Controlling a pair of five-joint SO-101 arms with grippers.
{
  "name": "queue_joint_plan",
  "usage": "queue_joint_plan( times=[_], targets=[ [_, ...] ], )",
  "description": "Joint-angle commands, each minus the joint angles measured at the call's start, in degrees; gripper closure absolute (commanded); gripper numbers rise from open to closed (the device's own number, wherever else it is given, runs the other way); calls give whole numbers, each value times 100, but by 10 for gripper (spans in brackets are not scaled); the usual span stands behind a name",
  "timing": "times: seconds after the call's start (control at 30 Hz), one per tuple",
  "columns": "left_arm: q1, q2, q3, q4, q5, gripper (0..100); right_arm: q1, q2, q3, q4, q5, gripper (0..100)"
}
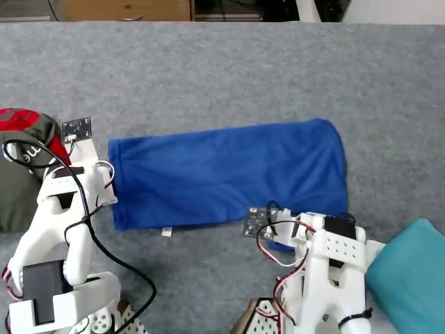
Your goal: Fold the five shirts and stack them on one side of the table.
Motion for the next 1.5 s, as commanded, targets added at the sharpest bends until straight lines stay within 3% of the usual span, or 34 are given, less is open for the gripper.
queue_joint_plan(
  times=[0.0, 0.13, 0.43, 0.57, 0.73, 1.17, 1.23, 1.4, 1.47],
  targets=[
    [-18, 13, -202, 26, -62, 981, 101, 66, 66, -26, 53, 930],
    [-18, 13, -202, 26, -62, 981, 101, 57, 48, -299, 44, 996],
    [-18, 13, -202, 26, -62, 981, 57, 84, -1121, -70, -62, 995],
    [-18, 13, -202, 26, -62, 981, -488, 84, -1587, -141, -53, 995],
    [-18, 13, -202, 26, -62, 981, -1147, 84, -1640, -905, -53, 995],
    [-18, 13, -211, 18, -62, 981, -1534, 92, -400, -4114, -44, 992],
    [-18, 13, -211, 18, -62, 981, -1534, 92, -312, -4229, -44, 951],
    [-18, 13, -211, 18, -62, 981, -1332, 92, -338, -3947, -79, 691],
    [-18, 13, -211, 18, -62, 981, -1226, 92, -347, -3930, -79, 681]
  ],
)
